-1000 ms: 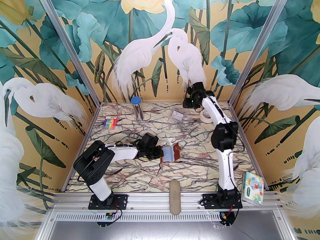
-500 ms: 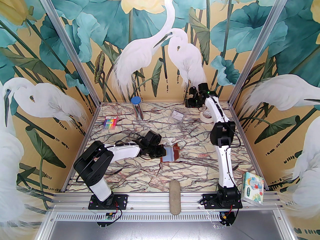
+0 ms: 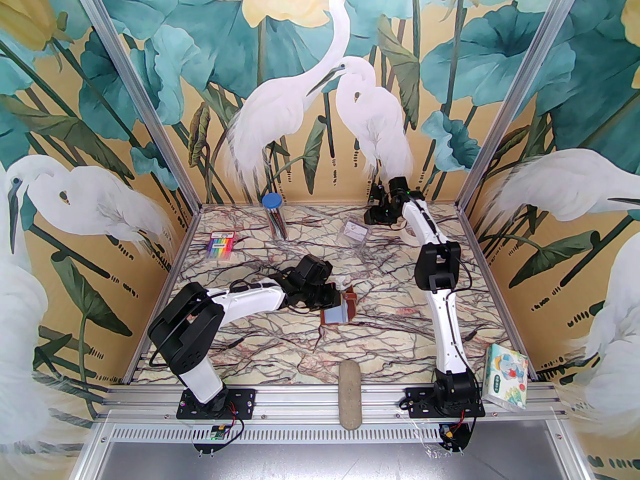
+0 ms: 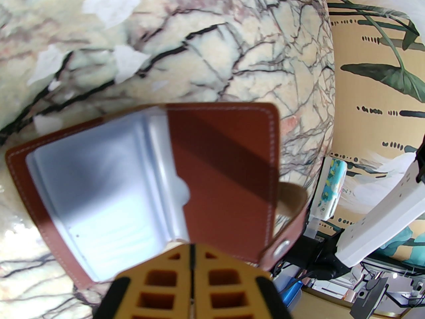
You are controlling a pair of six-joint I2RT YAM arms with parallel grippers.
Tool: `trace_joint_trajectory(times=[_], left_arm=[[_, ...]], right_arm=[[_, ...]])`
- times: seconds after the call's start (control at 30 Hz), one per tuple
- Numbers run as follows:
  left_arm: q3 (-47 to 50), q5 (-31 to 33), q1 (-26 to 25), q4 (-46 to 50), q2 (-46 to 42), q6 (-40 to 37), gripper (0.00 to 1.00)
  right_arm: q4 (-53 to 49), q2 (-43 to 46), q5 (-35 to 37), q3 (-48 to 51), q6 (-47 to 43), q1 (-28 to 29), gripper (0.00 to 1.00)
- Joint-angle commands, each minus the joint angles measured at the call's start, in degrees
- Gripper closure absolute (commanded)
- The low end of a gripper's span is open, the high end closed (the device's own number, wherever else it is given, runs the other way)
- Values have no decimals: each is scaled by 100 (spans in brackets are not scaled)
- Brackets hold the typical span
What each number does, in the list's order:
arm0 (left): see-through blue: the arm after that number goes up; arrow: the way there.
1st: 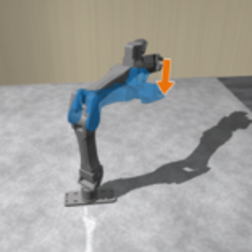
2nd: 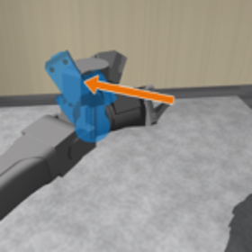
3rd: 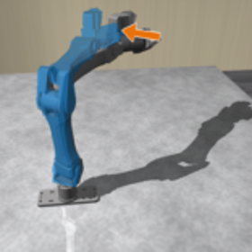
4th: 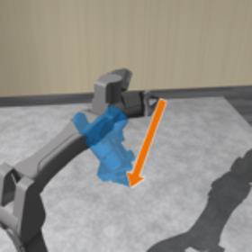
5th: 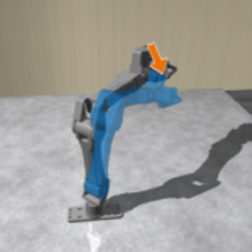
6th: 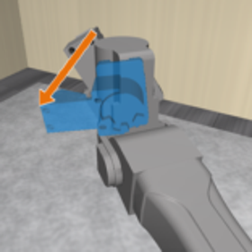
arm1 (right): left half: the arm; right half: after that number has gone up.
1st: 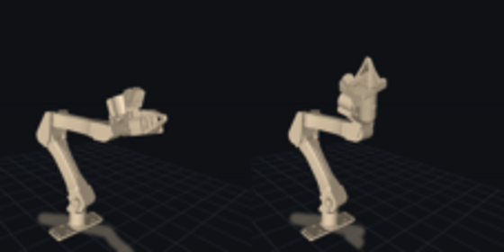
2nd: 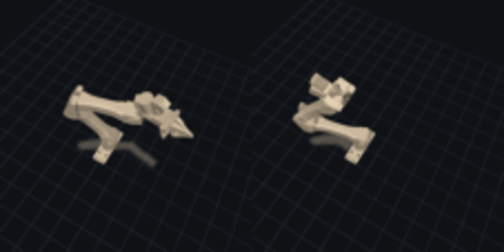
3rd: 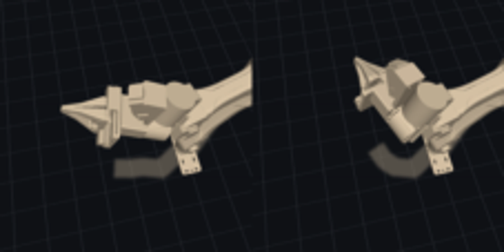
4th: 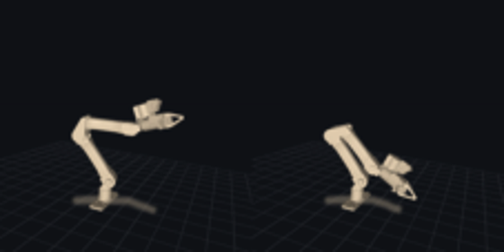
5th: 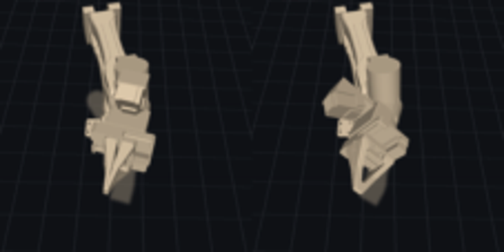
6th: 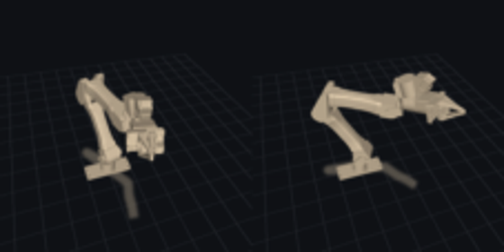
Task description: Put the credit cards into the card holder
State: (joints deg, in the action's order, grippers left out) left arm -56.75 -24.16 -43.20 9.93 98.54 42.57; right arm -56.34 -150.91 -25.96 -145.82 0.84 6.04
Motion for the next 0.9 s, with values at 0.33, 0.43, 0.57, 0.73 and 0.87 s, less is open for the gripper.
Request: trace_joint_trajectory(times=[0.33,0.43,0.57,0.73,0.87], left_arm=[[-170,44,-101,130,288,-91,91],[-177,37,-109,122,319,-82,91],[-172,34,-110,119,324,-91,91],[-152,34,-120,88,332,-82,91],[-129,26,-122,70,333,-73,91]], right_arm=[[-57,-234,147,-214,46,67,66],[-79,-252,181,-213,40,81,68],[-114,-269,224,-228,23,98,71],[-219,-250,291,-223,-71,163,73],[-306,-235,410,-227,-146,223,75]])
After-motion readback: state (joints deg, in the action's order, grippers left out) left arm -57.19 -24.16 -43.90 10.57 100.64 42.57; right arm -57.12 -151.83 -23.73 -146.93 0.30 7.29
